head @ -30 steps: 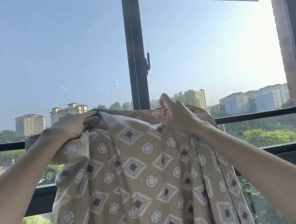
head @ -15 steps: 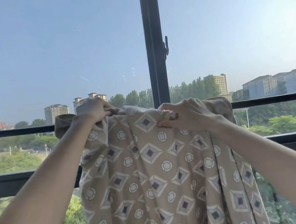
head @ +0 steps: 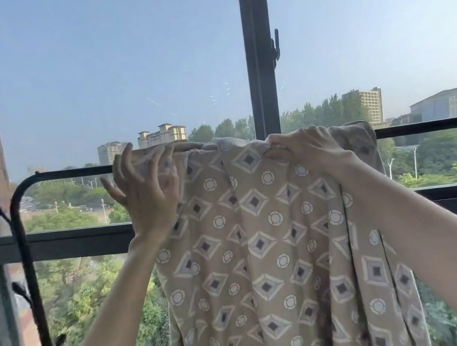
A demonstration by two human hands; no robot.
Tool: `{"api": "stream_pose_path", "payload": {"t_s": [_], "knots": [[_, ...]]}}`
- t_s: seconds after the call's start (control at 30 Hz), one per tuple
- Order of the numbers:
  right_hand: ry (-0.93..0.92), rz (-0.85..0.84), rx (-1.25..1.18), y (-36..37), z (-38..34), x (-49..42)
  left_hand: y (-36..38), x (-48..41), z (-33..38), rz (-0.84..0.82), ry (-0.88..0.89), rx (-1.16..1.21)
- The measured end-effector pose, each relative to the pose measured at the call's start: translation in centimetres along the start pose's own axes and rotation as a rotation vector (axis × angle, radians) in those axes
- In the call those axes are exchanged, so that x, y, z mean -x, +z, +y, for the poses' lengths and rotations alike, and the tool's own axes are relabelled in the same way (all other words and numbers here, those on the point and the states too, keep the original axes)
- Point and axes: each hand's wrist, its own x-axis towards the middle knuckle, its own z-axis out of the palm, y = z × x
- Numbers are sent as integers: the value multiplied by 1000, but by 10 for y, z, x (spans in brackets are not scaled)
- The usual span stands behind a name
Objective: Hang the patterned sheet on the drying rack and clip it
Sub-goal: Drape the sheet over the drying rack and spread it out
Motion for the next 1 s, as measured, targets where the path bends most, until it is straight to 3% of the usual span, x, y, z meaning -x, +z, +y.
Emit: {"api": "stream_pose_path", "payload": {"t_s": [0.13, 0.2, 0.3, 0.4, 0.6, 0.67, 0.8, 1.0], "knots": [[47, -4, -21, -3, -10, 1, -6, 55, 7, -232, -367, 370], [58, -21, -11, -5, -13, 1, -2, 71, 10, -264, -599, 512], [59, -17, -16, -10, -13, 6, 3, 79, 2, -350, -830, 518], [37, 6, -53, -14, -9, 15, 5, 74, -9, -425, -722, 440], [-3, 96, -145, -11, -2, 20, -16, 53, -1, -270, -408, 435], [21, 150, -289, -7, -5, 19, -25, 34, 10, -254, -301, 475], [254, 315, -328, -20, -7, 3, -32, -23, 28, -188, -132, 479], [497, 493, -416, -59, -4, -44, -27, -105, 44, -234, -127, 624]]}}
